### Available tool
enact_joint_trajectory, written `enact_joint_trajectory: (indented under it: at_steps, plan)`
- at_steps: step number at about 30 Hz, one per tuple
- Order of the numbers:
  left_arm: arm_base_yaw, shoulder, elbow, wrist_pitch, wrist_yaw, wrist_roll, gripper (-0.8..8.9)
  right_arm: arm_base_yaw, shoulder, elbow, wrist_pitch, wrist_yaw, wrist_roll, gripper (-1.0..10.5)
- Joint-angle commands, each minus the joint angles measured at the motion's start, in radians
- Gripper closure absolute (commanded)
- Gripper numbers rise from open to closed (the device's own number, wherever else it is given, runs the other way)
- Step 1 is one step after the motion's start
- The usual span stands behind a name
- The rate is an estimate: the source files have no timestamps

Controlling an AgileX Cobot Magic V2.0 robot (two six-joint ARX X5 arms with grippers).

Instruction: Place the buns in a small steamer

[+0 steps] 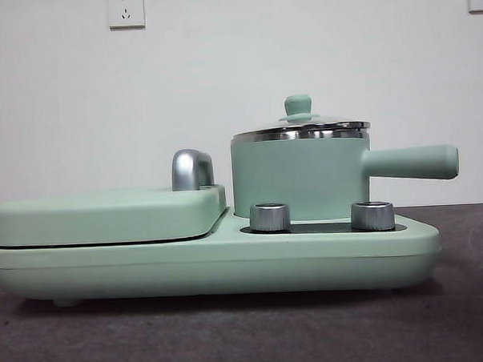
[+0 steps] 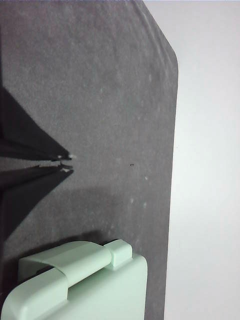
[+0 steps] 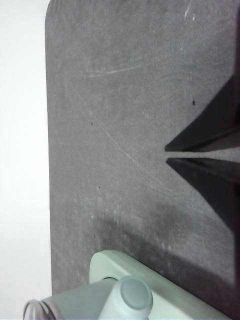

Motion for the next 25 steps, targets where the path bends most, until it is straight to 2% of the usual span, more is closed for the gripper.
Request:
enact_joint_trajectory:
  at_steps: [1, 25]
  plan:
    - [0.002, -0.002, -0.019, 0.012, -0.003, 0.013, 7.93, 0.003, 0.000, -0.005, 0.012, 0.000, -0.008, 9.3]
    - [-0.009, -0.002, -0.019, 0.012, -0.003, 0.013, 7.93, 0.003, 0.000, -0.005, 0.012, 0.000, -0.008, 9.3]
